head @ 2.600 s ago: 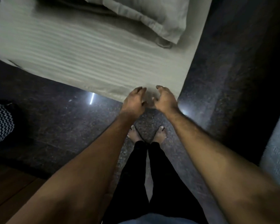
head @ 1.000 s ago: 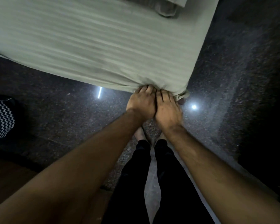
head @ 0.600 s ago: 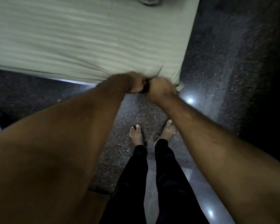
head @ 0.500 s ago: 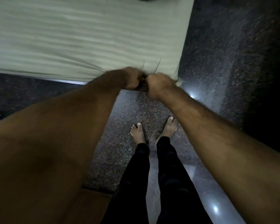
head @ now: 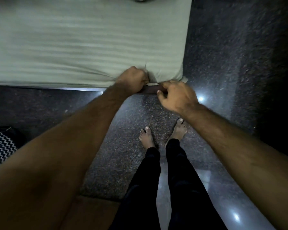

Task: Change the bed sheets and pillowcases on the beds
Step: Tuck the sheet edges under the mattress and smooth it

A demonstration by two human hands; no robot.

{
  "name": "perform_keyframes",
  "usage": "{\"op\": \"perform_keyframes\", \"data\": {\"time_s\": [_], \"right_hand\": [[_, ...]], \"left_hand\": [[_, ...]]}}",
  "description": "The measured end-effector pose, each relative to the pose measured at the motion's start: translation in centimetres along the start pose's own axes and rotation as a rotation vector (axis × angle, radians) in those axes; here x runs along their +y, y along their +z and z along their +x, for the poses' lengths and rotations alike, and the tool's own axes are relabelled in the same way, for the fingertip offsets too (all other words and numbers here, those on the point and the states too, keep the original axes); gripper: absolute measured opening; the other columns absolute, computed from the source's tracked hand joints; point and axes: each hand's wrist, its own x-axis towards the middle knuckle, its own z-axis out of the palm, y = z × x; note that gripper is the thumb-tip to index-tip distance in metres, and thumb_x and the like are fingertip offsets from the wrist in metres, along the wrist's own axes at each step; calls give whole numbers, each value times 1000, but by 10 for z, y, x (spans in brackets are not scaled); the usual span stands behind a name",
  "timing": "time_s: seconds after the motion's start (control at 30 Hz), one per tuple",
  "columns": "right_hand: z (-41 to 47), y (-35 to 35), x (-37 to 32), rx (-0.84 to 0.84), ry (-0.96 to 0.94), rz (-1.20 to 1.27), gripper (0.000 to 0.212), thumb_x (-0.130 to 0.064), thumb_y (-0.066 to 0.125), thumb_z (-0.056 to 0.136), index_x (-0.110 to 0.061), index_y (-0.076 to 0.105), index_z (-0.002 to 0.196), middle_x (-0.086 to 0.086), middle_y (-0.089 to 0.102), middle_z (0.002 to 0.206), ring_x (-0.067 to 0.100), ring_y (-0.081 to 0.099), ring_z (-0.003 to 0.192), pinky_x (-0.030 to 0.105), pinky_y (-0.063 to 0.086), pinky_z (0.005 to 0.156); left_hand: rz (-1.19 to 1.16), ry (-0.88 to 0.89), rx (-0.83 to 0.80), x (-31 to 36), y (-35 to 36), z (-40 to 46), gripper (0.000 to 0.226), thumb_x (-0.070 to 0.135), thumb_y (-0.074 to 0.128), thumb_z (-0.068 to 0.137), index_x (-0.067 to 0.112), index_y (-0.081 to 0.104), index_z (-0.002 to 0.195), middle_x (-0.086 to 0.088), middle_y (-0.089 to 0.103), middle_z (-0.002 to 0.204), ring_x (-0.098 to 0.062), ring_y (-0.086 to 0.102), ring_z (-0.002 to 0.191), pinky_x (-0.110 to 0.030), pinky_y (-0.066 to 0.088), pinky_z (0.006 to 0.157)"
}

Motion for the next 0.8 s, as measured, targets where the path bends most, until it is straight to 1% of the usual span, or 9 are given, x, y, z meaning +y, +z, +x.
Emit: {"op": "perform_keyframes", "data": {"time_s": [0.07,0.13,0.2,0.3,0.4,0.5,0.57,0.7,0.8], "right_hand": [[4,-6,-2,-99,6,-22,39,-43,54,92,-20,62,123,8,65,124,32,61,113,35,49,87],[10,-10,-3,-201,37,-24,43,-43,56,89,-25,60,127,6,64,129,30,60,118,35,48,93],[19,-17,-9,-319,103,8,51,-50,58,81,-33,61,129,5,66,128,30,62,116,37,51,96],[35,-18,-10,-374,129,47,61,-56,58,68,-27,67,120,8,69,123,30,66,110,39,55,94],[34,-15,-5,-357,82,29,44,-43,62,83,-19,67,120,12,67,125,32,64,113,38,53,93],[18,-6,6,-174,1,-36,27,-28,62,91,-16,68,114,12,70,117,32,66,109,36,51,85],[10,5,17,-21,-63,68,20,-16,63,88,-14,70,108,13,72,110,34,66,104,36,49,82],[-12,23,34,247,-149,249,36,-3,65,80,-13,72,113,8,72,113,32,62,105,37,53,89],[-46,28,44,432,-51,320,37,-2,64,86,-11,68,122,9,66,116,29,58,104,37,49,91]], "left_hand": [[15,73,111,1,-22,2,24,22,55,102,12,76,108,-12,76,104,-31,69,102,-28,42,79],[-54,108,268,4,-31,-7,24,27,58,99,15,78,103,-10,77,95,-29,72,91,-31,46,73],[14,176,258,23,-22,-28,26,31,55,98,17,76,100,-12,76,90,-33,71,83,-36,50,67],[60,218,164,54,2,-38,41,23,40,92,11,65,123,-17,69,110,-39,66,98,-47,56,78],[135,166,203,60,7,-28,48,26,33,86,7,64,119,-16,62,113,-38,61,103,-47,52,84],[240,168,226,64,10,-23,43,30,35,87,9,65,110,-14,66,106,-37,63,98,-43,49,80],[240,146,212,67,10,-22,35,26,40,89,10,63,110,-15,68,101,-38,65,93,-43,51,74],[179,113,128,75,8,-21,43,29,36,88,10,64,113,-17,70,100,-39,68,88,-43,54,71],[243,92,-12,72,14,-13,38,35,40,90,12,70,92,-14,71,85,-37,68,77,-39,53,65]]}}
